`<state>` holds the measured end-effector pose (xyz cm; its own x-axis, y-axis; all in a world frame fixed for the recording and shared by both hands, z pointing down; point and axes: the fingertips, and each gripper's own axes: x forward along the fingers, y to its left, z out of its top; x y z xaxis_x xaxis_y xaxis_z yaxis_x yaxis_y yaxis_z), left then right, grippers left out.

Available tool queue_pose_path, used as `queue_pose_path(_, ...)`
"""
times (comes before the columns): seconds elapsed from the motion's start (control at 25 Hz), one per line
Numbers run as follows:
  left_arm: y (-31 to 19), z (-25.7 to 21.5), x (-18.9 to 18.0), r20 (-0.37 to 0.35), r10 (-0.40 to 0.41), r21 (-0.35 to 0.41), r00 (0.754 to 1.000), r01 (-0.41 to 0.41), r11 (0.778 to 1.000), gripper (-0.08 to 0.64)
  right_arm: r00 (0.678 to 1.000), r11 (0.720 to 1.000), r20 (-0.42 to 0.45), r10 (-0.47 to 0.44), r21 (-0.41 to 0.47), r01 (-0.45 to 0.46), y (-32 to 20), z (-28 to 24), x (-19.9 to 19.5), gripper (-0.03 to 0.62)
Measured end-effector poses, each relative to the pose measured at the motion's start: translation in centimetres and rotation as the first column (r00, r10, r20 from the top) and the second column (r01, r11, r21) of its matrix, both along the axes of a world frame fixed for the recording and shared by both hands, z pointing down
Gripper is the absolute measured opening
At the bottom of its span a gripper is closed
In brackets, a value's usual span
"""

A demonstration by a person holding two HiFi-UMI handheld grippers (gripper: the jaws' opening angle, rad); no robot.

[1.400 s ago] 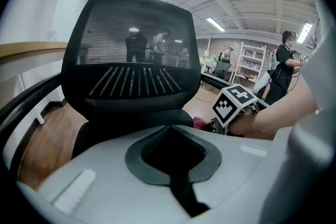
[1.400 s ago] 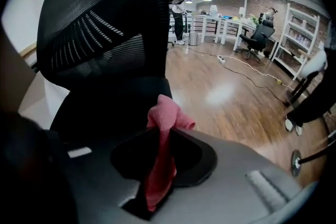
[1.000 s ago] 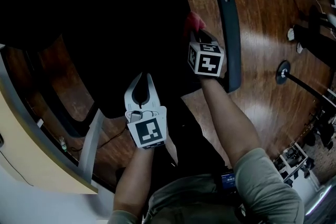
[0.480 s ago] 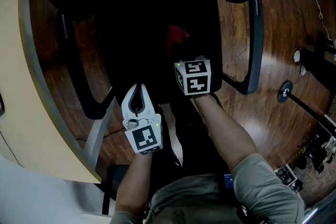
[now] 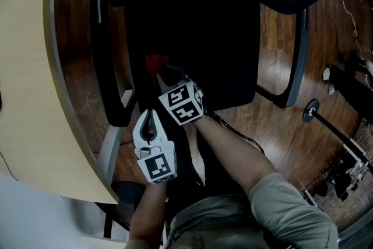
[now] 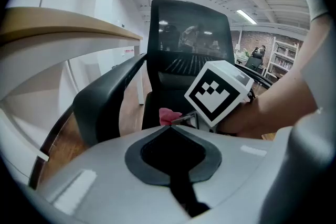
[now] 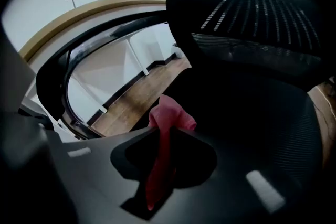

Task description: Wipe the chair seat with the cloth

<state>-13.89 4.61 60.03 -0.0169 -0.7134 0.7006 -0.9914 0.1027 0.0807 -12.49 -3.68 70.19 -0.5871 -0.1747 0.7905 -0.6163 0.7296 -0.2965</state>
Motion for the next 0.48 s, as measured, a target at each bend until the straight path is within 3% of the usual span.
queue_pose_path(0.28, 1.9, 1.1, -1.1, -0.008, -0.002, -0.025, 1.000, 0.002, 1.000, 0.006, 0.994, 0.994, 0.021, -0.111, -0.022, 0.112, 2.5, 1.0, -4.6, 0.061)
queue_pose_path(0.48, 1.2, 1.4, -1.1, -0.007, 0.028, -0.026, 1.000, -0.029, 0.999, 0.006, 0.995, 0.994, 0.002, -0.103, -0.021, 0.103, 1.8, 1.8, -4.7, 0.061)
